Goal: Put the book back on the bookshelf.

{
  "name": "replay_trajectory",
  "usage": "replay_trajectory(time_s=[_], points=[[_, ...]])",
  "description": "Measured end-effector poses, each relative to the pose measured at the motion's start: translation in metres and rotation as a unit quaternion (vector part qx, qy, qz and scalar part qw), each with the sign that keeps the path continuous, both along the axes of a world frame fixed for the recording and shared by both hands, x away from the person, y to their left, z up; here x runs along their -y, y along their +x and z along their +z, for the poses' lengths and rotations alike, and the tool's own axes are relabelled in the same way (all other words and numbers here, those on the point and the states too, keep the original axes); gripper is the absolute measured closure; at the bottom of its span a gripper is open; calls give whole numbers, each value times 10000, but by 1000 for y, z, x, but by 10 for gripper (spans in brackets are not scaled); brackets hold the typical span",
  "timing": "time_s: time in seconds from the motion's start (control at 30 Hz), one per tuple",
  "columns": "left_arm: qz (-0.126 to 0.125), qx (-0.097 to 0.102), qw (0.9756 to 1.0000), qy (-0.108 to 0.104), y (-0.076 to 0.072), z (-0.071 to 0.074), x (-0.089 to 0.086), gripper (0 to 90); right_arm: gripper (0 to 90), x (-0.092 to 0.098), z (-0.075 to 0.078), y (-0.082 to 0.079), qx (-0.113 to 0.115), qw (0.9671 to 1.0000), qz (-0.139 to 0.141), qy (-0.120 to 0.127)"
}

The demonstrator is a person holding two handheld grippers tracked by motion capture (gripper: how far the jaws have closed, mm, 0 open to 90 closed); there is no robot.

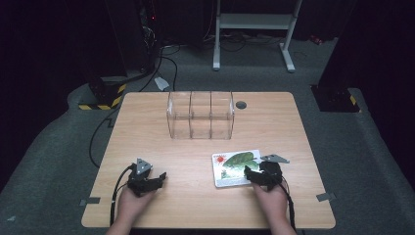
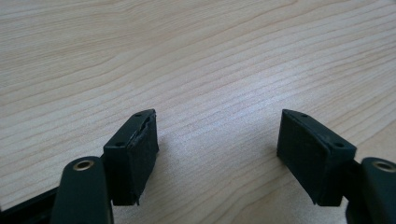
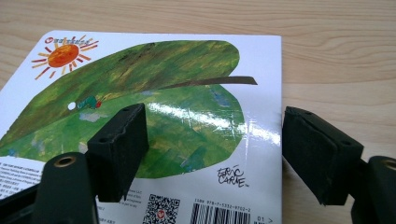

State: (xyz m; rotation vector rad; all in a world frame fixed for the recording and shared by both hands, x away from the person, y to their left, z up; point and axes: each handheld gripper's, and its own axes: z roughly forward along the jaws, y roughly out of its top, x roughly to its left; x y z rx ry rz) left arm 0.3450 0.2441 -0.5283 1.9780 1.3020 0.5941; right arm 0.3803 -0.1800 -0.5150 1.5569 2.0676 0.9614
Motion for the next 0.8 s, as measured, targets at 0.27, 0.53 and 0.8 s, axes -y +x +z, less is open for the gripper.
replay_trajectory(time_s=[0.27,0.53,0.8], points=[[-4,12,10000,8,0,0,0,289,237,-44,0,-13,1,9996,283,-42],[-93,59,9999,34,-2,0,2,318,236,-68,-1,-19,-1,9994,338,-29],[-193,-37,9998,-38,-7,3,14,342,232,-73,-1,-18,-48,9990,440,47]])
